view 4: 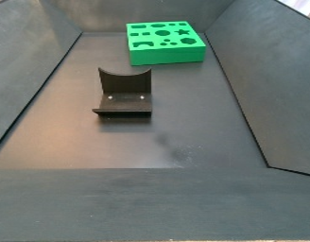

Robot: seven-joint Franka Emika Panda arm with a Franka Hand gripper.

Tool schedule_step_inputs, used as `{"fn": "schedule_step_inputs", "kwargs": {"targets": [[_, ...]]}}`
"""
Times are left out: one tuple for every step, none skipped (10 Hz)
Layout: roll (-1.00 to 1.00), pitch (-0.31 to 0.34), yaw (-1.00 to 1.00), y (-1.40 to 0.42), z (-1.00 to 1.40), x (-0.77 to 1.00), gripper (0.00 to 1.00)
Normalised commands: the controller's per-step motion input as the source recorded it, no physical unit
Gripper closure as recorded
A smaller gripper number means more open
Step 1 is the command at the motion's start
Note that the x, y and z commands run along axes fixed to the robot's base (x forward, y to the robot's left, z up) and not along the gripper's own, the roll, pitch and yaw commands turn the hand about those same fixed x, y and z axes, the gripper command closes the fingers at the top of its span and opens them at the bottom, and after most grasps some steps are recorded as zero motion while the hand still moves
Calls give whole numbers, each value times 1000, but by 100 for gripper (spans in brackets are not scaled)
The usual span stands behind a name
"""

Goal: Pick up the rectangle object. Move up. Move to above the board. Insert the rectangle object.
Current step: Move to above the board, then insert the rectangle object.

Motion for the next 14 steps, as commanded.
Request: {"fn": "schedule_step_inputs", "kwargs": {"targets": [[-2, 125, -21, -1000, 252, 187, 100], [-2, 131, -14, -909, 231, 190, 100], [8, 130, -3, -517, 138, 142, 100], [10, 111, 3, -307, 85, 102, 100], [0, 0, 0, -89, 0, 0, 100], [51, 0, -206, -357, -51, 183, 100], [0, 0, -383, -366, -120, 283, 100], [-51, 0, -566, -329, -126, 294, 100], [-100, -74, -789, -229, -111, 71, 100], [-140, -119, -960, -69, -100, 0, 100], [-137, -159, -971, -54, -160, 0, 100], [-193, -199, -926, -51, -97, 0, 100], [-191, -197, -923, -57, -94, 0, 100], [-190, -197, -923, -57, -91, 0, 100]]}}
